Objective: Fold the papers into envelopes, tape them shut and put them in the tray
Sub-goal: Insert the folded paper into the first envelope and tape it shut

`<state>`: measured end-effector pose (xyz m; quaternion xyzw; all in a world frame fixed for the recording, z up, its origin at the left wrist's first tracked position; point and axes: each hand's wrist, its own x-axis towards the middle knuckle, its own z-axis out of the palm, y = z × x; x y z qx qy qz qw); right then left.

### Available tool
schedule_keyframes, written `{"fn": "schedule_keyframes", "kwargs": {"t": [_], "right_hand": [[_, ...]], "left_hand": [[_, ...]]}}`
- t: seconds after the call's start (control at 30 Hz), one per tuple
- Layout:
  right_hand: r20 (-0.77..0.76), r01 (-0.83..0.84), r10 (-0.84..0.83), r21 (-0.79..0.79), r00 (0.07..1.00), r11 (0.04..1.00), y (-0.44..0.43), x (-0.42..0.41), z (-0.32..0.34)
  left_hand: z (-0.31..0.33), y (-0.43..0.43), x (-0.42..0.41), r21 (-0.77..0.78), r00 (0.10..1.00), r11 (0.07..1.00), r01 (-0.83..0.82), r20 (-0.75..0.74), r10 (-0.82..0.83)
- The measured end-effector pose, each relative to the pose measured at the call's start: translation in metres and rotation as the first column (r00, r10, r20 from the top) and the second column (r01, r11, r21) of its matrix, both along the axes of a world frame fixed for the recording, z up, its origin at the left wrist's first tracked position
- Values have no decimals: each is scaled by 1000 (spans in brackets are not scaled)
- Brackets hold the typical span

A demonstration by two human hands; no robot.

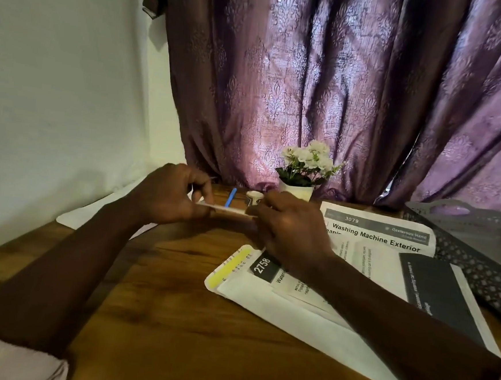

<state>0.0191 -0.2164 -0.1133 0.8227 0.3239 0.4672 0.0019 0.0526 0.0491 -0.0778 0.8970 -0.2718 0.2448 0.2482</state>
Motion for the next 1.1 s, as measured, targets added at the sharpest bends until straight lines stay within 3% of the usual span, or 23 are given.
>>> {"fn": "schedule_keyframes", "kwargs": {"t": [0.1, 0.17, 0.23, 0.33, 0.4, 0.47, 0.53, 0.63, 0.8, 0.87, 0.97, 1.1], "right_hand": [[-303, -94, 76, -47, 950, 994, 7, 1, -6], [-553, -144, 133, 24, 822, 989, 9, 4, -10], [-610, -155, 244, 197, 753, 968, 9, 7, -14], [-564, -83, 288, 361, 774, 929, 5, 13, -19], [-656, 48, 145, 267, 741, 963, 1, 18, -20], [-794, 159, -77, 25, 603, 987, -3, 20, -22], [-802, 205, -261, -176, 538, 963, -6, 22, -24], [-814, 328, -375, -242, 443, 913, -17, 25, -22], [-829, 372, -379, -227, 410, 900, -33, 31, -22], [-824, 370, -384, -232, 416, 900, -32, 33, -23], [-820, 373, -388, -233, 420, 898, -30, 32, -24], [-803, 371, -372, -204, 466, 906, -29, 31, -24]], "left_hand": [[-9, -3, -9, -58, 977, 998, -4, -214, -8], [-16, -17, -13, -74, 977, 997, -27, -214, 11], [-25, -34, -12, -42, 969, 999, -9, -246, -2], [-41, -54, -6, 166, 917, 984, 66, -399, 6], [-51, -59, -2, 351, 905, 934, 60, -415, 98], [-54, -58, 3, 451, 906, 892, 23, -388, 172], [-56, -55, 7, 525, 904, 851, -11, -359, 233], [-58, -54, 8, 564, 888, 823, -67, -343, 307], [-53, -55, 4, 492, 864, 865, -99, -388, 320], [-53, -59, 4, 318, 872, 930, -185, -384, 305], [-43, -66, 20, 63, 921, 952, -298, -243, 305], [-19, -87, 65, 83, 951, 975, -208, -214, 221]]}}
